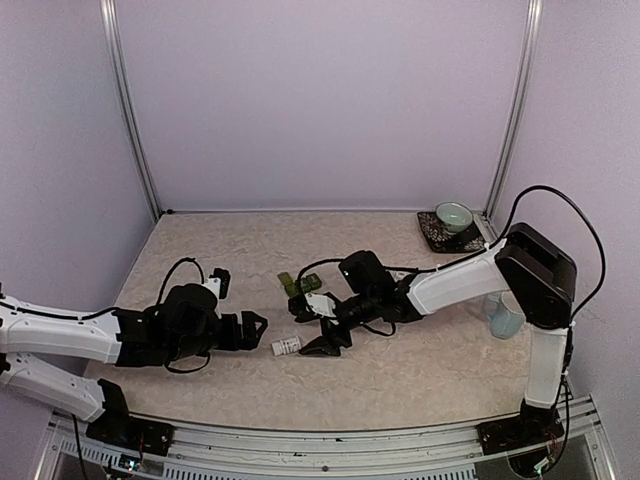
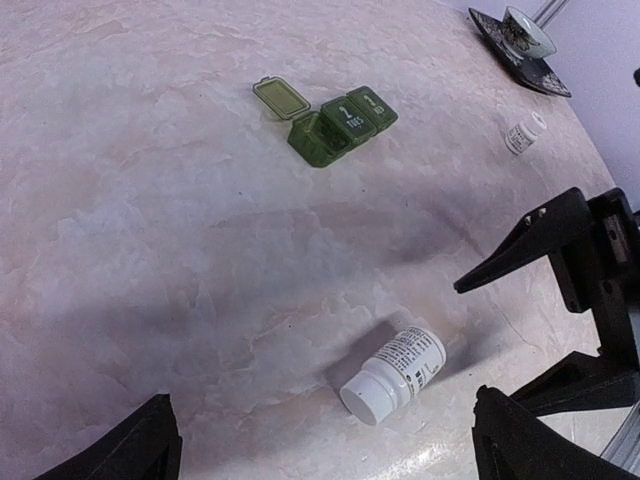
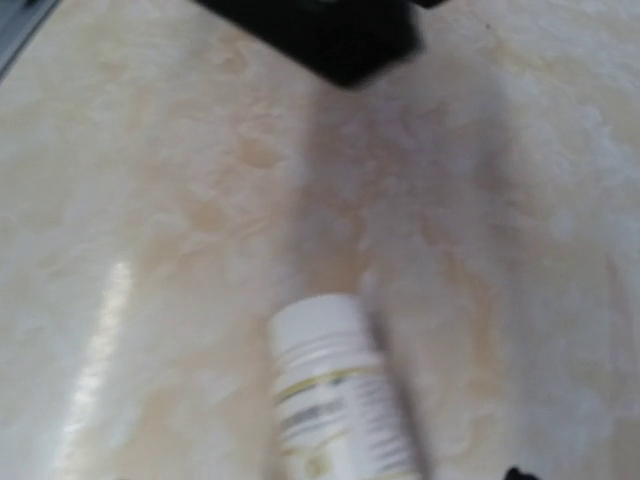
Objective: Sort the pills into containers
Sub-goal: Pick up the pill bottle from the center of the board.
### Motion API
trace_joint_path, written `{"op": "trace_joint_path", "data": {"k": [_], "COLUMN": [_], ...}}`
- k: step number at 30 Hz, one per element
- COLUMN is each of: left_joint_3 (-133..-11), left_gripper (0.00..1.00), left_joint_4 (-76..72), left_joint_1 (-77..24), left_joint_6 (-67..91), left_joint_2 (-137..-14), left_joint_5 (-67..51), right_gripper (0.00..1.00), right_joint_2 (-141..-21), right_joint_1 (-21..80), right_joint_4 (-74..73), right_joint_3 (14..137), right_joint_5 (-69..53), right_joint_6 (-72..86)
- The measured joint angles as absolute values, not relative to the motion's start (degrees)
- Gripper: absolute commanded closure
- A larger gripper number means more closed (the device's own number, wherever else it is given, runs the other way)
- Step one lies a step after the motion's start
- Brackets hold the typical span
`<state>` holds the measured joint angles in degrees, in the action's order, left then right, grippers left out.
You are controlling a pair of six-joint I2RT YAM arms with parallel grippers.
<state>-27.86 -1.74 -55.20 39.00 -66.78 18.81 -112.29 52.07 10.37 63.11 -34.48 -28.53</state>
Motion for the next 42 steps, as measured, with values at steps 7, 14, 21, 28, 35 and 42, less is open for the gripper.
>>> {"op": "trace_joint_path", "data": {"k": [7, 14, 21, 28, 35, 42], "left_joint_3": [-27.14, -27.00, -26.83, -26.79, -26.79, -26.79], "left_gripper": [0.01, 0.01, 0.01, 0.01, 0.01, 0.01], "left_joint_4": [-1.69, -1.67, -1.63, -1.63, -1.67, -1.72], "left_joint_1": [-55.05, -55.05, -55.05, -55.05, -55.05, -55.40], "left_joint_6": [39.66, 40.16, 40.53, 40.53, 40.51, 38.02], "left_joint_2": [-65.06, -64.05, -63.66, -63.59, -63.77, -61.73], "left_joint_5": [18.81, 18.85, 18.85, 18.85, 18.83, 17.26], "right_gripper": [0.26, 0.33, 0.50, 0.64, 0.76, 0.79], "right_joint_2": [-119.24, -124.36, -127.33, -127.83, -127.83, -121.75], "right_joint_1": [51.66, 51.62, 51.57, 51.55, 51.55, 51.24], "right_joint_4": [7.64, 0.78, -2.55, -4.54, -4.69, 1.15], "right_joint_3": [70.57, 77.56, 80.09, 81.03, 81.03, 73.38], "right_joint_5": [-37.10, -39.22, -39.99, -41.25, -43.42, -44.53], "right_joint_6": [-30.89, -34.13, -35.11, -35.44, -34.48, -27.46]}}
